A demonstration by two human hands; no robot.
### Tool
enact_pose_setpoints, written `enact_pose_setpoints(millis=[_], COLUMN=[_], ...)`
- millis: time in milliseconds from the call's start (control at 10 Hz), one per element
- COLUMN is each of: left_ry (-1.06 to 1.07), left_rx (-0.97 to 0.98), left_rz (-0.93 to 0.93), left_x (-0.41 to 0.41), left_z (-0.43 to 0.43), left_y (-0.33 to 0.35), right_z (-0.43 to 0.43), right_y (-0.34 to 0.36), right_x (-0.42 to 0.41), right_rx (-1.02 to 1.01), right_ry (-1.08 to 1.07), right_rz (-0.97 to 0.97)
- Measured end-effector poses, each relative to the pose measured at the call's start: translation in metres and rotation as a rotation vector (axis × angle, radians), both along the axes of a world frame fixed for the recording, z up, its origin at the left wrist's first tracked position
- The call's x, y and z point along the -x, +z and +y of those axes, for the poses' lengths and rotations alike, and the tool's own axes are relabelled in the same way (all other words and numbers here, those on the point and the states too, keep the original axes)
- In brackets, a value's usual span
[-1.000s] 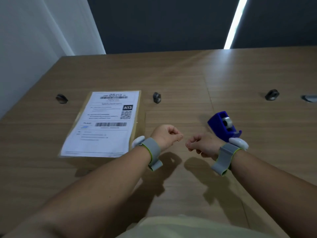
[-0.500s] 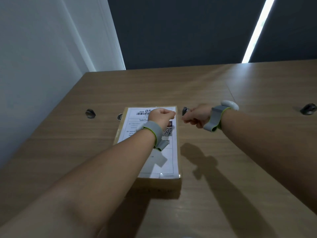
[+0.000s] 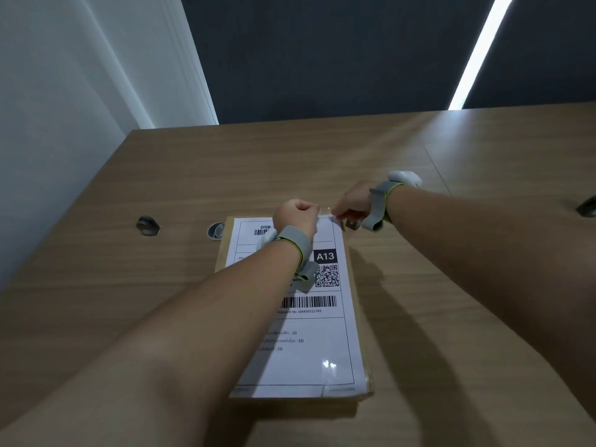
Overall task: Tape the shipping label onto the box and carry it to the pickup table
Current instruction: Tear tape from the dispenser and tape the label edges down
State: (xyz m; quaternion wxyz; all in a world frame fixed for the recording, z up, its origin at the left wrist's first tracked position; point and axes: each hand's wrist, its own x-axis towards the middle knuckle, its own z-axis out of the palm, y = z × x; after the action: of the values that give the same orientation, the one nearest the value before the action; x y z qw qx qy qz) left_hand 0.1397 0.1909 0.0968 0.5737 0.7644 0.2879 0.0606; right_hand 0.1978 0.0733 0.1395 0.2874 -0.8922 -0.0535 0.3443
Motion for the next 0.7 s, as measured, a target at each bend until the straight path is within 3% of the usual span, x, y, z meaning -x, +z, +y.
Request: enact_pose_setpoints(millis=[300, 400, 500, 600, 700], left_ry=[-0.042, -0.079, -0.105, -0.110, -0.118], left_rx=[-0.166, -0.257, -0.366, -0.465, -0.476], left_rz=[0.068, 0.095, 0.117, 0.134, 0.152], left_x=[-0.022, -0.024, -0.026, -0.028, -0.029], left_z=[0.002, 0.001, -0.002, -0.004, -0.001], left_y=[-0.011, -0.009, -0.008, -0.008, -0.010], right_z=[0.011, 0.015, 0.019, 0.015, 0.013], right_y=[0.003, 0.005, 0.012, 0.017, 0.007], right_x=[-0.017, -0.022, -0.014, -0.014, -0.018], right_rx=[0.173, 0.396, 0.404, 0.508, 0.549], right_ry=[0.151, 0.490, 0.406, 0.552, 0.486], right_rz=[-0.065, -0.257, -0.146, -0.211, -0.278])
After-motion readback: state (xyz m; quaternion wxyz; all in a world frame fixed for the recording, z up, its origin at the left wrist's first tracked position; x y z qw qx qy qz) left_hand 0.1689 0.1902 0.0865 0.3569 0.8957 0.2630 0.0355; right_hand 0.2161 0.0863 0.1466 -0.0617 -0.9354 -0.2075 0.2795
